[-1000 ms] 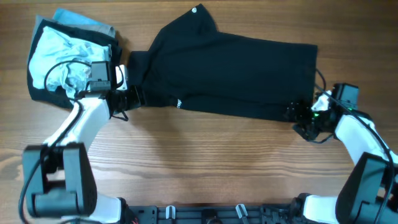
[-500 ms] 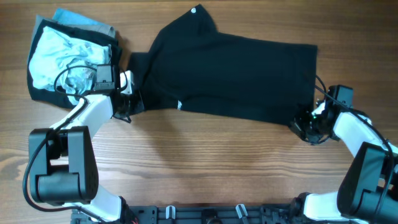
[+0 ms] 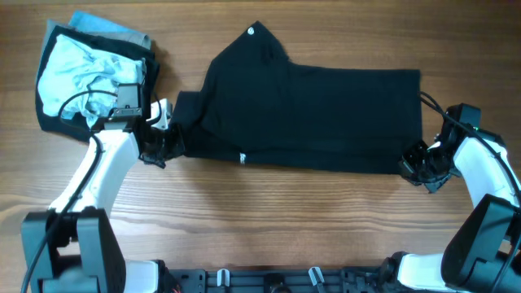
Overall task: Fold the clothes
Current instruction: 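Grasp the folded shirt's left edge with the left gripper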
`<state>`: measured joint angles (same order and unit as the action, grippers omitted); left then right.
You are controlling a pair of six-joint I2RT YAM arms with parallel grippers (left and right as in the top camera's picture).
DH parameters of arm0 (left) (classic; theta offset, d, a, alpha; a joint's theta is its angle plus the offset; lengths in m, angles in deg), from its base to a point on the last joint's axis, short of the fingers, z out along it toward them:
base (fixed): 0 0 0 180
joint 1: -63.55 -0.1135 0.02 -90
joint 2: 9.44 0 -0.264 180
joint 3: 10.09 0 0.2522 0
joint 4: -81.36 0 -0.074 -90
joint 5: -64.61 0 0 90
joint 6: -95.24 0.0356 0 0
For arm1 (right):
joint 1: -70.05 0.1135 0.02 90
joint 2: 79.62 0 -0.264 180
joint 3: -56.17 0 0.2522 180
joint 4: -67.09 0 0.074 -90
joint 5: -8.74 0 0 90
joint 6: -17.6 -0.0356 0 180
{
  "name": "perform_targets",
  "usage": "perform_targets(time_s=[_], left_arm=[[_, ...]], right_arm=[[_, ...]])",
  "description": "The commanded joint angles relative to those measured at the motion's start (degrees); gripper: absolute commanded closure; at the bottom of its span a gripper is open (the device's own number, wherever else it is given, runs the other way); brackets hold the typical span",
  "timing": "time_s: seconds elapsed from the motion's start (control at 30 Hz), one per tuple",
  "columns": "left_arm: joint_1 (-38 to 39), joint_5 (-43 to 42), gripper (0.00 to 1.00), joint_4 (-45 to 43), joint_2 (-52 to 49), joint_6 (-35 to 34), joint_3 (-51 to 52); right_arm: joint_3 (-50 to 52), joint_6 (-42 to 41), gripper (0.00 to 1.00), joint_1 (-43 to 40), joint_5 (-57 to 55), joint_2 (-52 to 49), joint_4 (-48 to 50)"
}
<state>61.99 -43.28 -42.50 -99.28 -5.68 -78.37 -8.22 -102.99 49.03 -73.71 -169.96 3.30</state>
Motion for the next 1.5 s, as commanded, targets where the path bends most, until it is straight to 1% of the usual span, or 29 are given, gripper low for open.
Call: perform_targets(time_s=[0.0,0.03,0.07,0.1,0.13,0.23,0.27,0.3,0.4,0.43,0.5,0.53,0.57,0.6,0.63,0.73,0.8,0.87,0.9,0.97,1.07,1.1,1.17,1.2,1.4,1.47], left_arm=[[-0.2,0.3,0.39,2.2,1.3,-0.4,-0.9],[-0.2,0.3,0.34,2.3,1.4,-0.4,-0.9],[-0.2,0.0,0.30,2.3,1.4,-0.4,-0.9],[-0.2,-0.7,0.27,2.1,1.6,-0.4,-1.0],[-0.2,-1.6,0.27,1.8,1.6,-0.3,-1.0],[0.2,-11.4,0.42,-2.1,1.8,0.3,-1.1],[0.5,-14.1,0.48,-3.6,1.8,0.3,-1.1],[1.1,-14.9,0.53,-4.9,1.8,0.3,-1.1],[3.4,-12.1,0.82,-7.3,1.6,1.9,-1.0],[4.2,-10.6,0.87,-8.0,1.4,2.0,-1.0],[6.7,-6.0,0.89,-9.5,0.6,2.8,-1.0],[7.9,-4.2,0.81,-10.3,0.0,3.7,-1.0],[9.0,-2.5,0.51,-11.1,-0.7,4.4,-1.0],[10.0,-0.7,0.25,-12.1,-1.4,4.5,-1.0],[10.9,1.7,0.22,-13.5,-2.5,4.6,-1.0],[12.0,7.1,0.22,-16.8,-4.8,4.5,-1.0],[12.0,8.0,0.27,-18.4,-6.1,4.5,-1.0],[11.9,8.2,0.31,-19.3,-7.1,4.5,-1.0],[12.0,7.9,0.37,-19.7,-8.1,4.5,-1.0],[12.1,7.1,0.41,-19.8,-9.2,4.5,-1.0],[12.1,2.1,0.63,-20.0,-10.6,4.5,-1.0],[12.1,0.7,0.76,-20.2,-10.8,4.5,-1.0],[12.1,-2.1,0.94,-20.7,-10.8,4.2,-1.0],[12.1,-3.3,0.96,-21.0,-10.7,3.2,-1.0],[12.0,-9.3,0.96,-22.5,-10.6,-5.6,-2.8],[12.1,-10.0,0.96,-25.0,-10.6,-9.5,-3.8]], right_arm=[[-1.0,2.8,0.52,-0.4,-3.9,1.0,-0.3],[-1.2,4.4,0.38,-0.4,-3.7,1.0,-0.6],[-1.6,5.3,0.31,-0.4,-3.7,1.0,-1.2],[-1.9,5.3,0.28,-0.4,-3.7,1.0,-1.9],[-2.4,5.1,0.28,-0.4,-3.7,1.0,-2.6],[-4.2,5.0,0.27,-0.4,-2.3,1.0,-3.8],[-4.8,5.0,0.28,-0.4,-1.6,1.0,-3.8],[-5.4,5.0,0.27,-0.4,-1.0,1.0,-3.9],[-7.2,5.1,0.27,-0.4,1.2,1.0,-4.0],[-7.5,5.1,0.27,-0.4,1.6,1.0,-4.0],[-7.8,5.1,0.27,-0.4,2.0,1.0,-3.7],[-7.8,5.0,0.27,-0.4,2.0,1.0,-3.5],[-7.8,5.1,0.27,-0.4,2.0,1.0,-3.4],[-7.8,5.1,0.27,-0.4,2.0,1.0,-3.4],[-7.8,5.1,0.27,-0.4,2.0,1.0,-3.4],[-7.8,5.6,0.27,-0.4,2.0,1.0,-3.8],[-7.8,6.6,0.27,-0.4,2.0,1.0,-4.0],[-7.8,6.7,0.27,-0.4,2.0,1.0,-4.0],[-7.8,6.6,0.27,-0.4,2.0,1.0,-4.0],[-7.8,6.6,0.27,-0.4,2.0,1.0,-3.8],[-7.8,6.6,0.27,-0.4,2.0,1.0,-3.8],[-7.8,6.6,0.27,-0.4,2.0,1.0,-3.8],[-7.8,6.6,0.27,-0.4,2.0,1.0,-3.6],[-7.8,6.6,0.27,-0.4,2.0,1.0,-3.6],[-7.8,6.6,0.27,-0.4,2.0,1.0,-3.6],[-7.8,6.5,0.27,-0.4,2.0,1.0,-3.5]])
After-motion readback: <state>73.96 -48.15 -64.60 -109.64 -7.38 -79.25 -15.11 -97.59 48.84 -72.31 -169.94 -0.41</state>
